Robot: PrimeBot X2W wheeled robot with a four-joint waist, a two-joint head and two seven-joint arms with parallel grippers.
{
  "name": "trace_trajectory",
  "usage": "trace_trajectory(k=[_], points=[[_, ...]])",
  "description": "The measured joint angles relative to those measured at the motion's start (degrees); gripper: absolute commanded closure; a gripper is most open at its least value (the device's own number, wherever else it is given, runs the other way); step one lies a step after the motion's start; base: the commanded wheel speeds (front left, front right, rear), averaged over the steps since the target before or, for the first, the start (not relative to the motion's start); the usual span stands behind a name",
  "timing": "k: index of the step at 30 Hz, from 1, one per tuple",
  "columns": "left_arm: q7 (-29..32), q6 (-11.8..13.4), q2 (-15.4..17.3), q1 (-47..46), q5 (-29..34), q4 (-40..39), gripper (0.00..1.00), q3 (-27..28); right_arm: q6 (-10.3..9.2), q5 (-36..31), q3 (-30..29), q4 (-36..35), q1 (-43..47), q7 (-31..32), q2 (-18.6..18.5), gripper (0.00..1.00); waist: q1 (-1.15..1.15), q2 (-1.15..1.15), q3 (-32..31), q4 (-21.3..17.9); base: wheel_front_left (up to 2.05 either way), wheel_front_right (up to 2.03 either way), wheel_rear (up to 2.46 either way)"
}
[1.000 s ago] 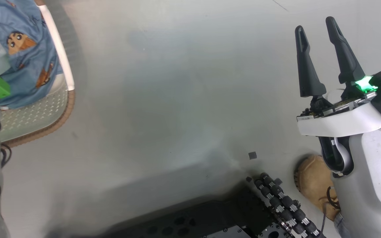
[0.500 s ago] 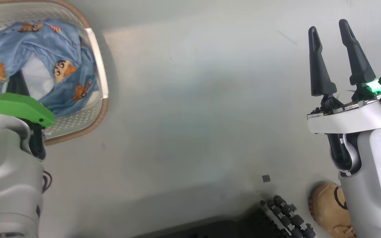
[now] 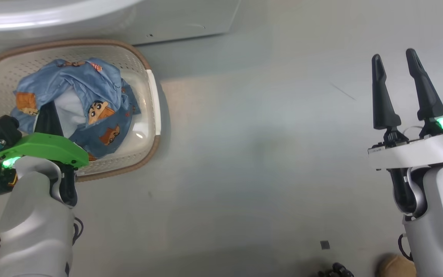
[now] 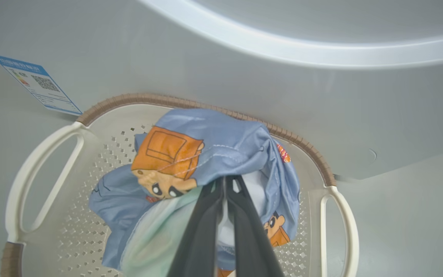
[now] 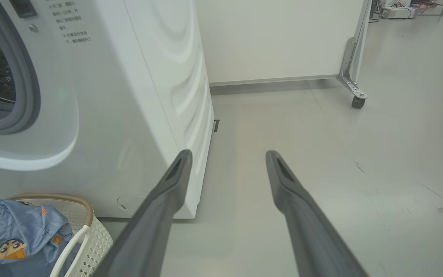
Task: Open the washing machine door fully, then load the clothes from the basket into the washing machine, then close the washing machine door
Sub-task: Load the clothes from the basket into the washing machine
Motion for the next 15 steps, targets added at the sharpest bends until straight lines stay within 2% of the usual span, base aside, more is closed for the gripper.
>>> trace_trajectory(k=[5,15], points=[[0.00,-0.01,-0.11,3.08,0.16,-6.30,1.00,0.53,0.00,0.00,-0.09,0.55,2.03,0.00,-0.05,0.00,0.00,0.00,-4.12,1.49,0.00,0.00,0.00],[0.00,-0.05,-1.26,12.84,0.16,-11.94,1.00,1.24,0.00,0.00,1.08,1.96,6.33,0.00,-0.01,0.00,0.00,0.00,-12.53,3.77,0.00,0.00,0.00]])
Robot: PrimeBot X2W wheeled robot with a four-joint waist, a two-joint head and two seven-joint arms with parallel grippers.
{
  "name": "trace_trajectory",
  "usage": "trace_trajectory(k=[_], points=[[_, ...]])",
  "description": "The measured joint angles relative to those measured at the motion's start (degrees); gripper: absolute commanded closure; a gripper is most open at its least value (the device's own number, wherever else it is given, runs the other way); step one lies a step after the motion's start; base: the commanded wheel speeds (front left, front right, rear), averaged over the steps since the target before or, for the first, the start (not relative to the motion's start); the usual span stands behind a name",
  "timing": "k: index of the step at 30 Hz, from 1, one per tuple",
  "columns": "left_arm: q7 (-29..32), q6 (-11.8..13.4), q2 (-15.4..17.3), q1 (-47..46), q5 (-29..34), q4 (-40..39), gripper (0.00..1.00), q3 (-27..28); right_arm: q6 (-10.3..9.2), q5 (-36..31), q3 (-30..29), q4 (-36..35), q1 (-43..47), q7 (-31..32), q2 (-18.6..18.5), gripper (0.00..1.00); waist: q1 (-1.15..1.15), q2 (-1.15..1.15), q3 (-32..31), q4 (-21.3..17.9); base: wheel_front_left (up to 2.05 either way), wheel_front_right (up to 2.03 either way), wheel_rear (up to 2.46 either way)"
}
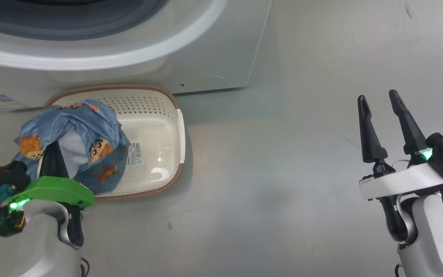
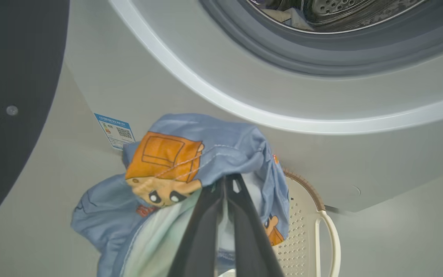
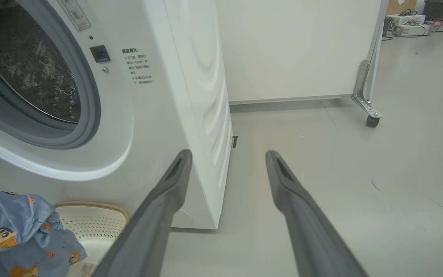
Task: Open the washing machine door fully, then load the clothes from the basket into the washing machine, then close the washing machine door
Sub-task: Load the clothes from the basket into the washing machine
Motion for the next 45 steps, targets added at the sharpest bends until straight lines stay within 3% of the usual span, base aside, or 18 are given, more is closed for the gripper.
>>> trace_trajectory(k=[27,45], points=[[0.01,-0.49,-0.31,24.23,3.16,-17.92,1.00,-2.32,0.00,0.56,0.89,2.69,15.31,0.00,-0.08,0.00,0.00,0.00,-23.22,1.90,0.00,0.00,0.00],[0.00,-0.49,-0.24,32.43,3.52,-27.19,1.00,-3.57,0.00,0.59,1.30,1.42,17.79,0.00,-0.23,0.00,0.00,0.00,-28.79,2.16,0.00,0.00,0.00]])
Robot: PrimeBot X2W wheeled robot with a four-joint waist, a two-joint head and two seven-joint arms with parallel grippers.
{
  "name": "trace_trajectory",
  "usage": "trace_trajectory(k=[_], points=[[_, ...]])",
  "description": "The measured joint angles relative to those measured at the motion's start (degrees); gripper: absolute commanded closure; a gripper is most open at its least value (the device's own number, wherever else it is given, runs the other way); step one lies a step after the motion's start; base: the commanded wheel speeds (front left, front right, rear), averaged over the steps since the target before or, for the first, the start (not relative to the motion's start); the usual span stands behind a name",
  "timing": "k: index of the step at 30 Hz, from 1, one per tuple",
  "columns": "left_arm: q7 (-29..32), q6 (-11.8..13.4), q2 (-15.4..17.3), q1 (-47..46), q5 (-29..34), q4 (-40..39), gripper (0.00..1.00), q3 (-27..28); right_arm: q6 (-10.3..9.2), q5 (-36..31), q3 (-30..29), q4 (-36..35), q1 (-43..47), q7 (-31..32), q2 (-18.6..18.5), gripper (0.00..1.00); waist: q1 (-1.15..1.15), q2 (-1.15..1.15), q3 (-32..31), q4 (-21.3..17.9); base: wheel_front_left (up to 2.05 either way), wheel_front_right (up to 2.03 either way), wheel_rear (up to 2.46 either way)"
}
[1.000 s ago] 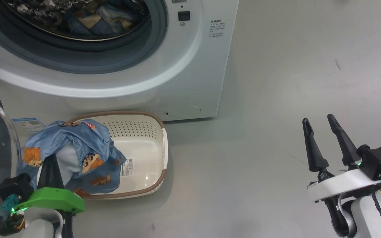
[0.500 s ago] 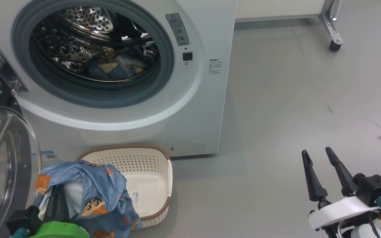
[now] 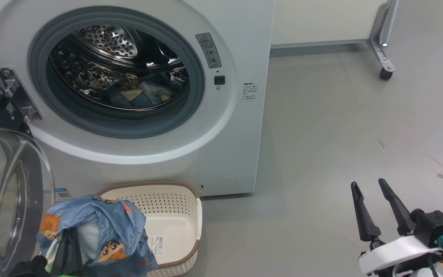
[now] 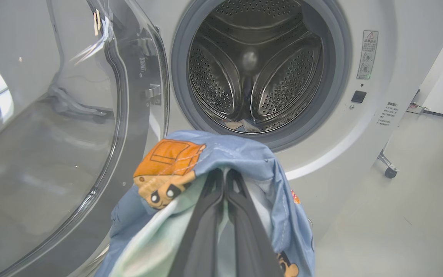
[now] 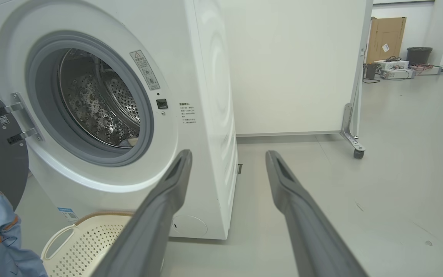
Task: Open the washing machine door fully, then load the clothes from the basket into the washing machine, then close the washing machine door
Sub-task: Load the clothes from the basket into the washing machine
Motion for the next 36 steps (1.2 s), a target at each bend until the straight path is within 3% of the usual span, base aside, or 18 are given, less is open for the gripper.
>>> trace_trajectory(k=[36], points=[[0.01,2.35,0.05,5.56,-1.09,-5.48,1.00,-2.55,0.00,0.03,0.90,-0.83,1.05,0.00,-0.14,0.00,0.00,0.00,-0.91,-1.38,0.00,0.00,0.00]])
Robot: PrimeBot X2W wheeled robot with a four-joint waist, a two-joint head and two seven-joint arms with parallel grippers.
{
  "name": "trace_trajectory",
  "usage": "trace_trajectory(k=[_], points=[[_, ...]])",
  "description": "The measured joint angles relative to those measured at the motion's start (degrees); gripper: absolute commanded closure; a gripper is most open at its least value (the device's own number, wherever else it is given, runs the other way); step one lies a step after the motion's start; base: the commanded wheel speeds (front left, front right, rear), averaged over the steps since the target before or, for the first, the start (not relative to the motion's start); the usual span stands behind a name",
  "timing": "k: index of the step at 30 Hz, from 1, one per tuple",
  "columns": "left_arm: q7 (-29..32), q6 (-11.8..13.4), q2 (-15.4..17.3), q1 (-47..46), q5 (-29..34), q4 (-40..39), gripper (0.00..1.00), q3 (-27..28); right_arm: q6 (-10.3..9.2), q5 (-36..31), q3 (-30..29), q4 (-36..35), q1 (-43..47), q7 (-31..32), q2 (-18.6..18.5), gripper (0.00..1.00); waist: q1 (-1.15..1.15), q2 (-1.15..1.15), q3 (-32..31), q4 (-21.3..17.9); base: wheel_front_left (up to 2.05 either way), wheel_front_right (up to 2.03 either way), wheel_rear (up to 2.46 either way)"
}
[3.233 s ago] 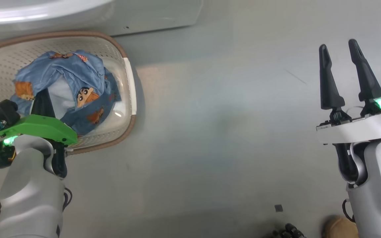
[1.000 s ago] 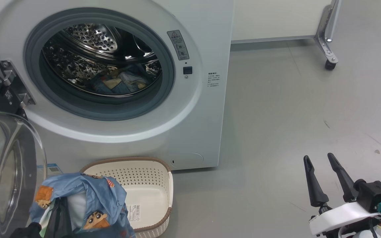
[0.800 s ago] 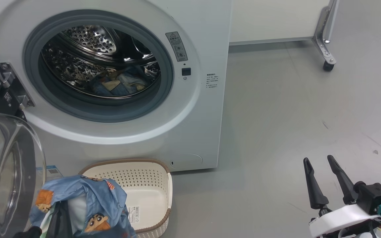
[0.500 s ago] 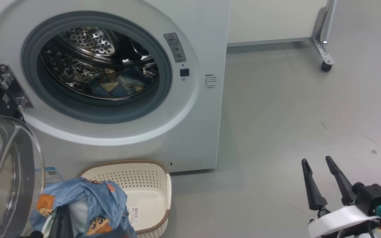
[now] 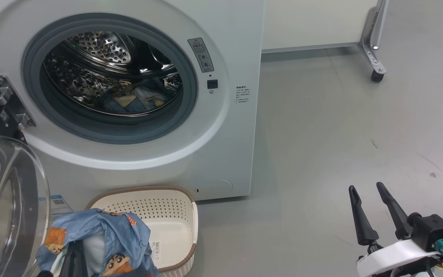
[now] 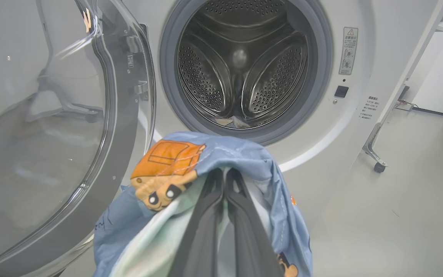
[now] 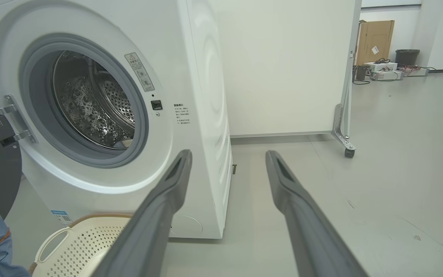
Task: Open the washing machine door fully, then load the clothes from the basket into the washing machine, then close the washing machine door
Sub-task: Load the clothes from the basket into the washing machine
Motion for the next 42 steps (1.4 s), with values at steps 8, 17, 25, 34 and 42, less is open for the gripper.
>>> trace_trajectory(k=[8,17,25,34,42], points=[[0.00,0.00,0.01,0.00,0.01,-0.76,1.00,-0.66,0.00,0.00,0.70,-0.07,0.05,0.00,-0.10,0.00,0.00,0.00,0.22,-0.33,0.00,0.00,0.00],[0.00,0.01,0.03,-1.03,0.01,-1.99,1.00,-0.82,0.00,0.02,2.15,-0.43,0.05,0.00,0.04,0.00,0.00,0.00,1.72,-1.85,0.00,0.00,0.00],[0.00,0.77,0.13,-6.60,0.13,-1.91,1.00,0.89,0.00,0.51,2.72,-0.52,-0.03,0.00,0.44,0.00,0.00,0.00,3.41,-3.90,0.00,0.00,0.00],[-0.01,1.78,2.10,-16.52,0.56,1.45,1.00,3.19,0.00,0.55,2.90,-1.18,-1.53,0.00,0.81,0.00,0.00,0.00,7.10,-6.24,0.00,0.00,0.00],[0.53,2.65,3.86,-27.06,0.55,5.41,1.00,5.39,0.00,0.55,4.12,-1.62,-3.89,0.00,0.90,0.00,0.00,0.00,11.10,-8.05,0.00,0.00,0.00]])
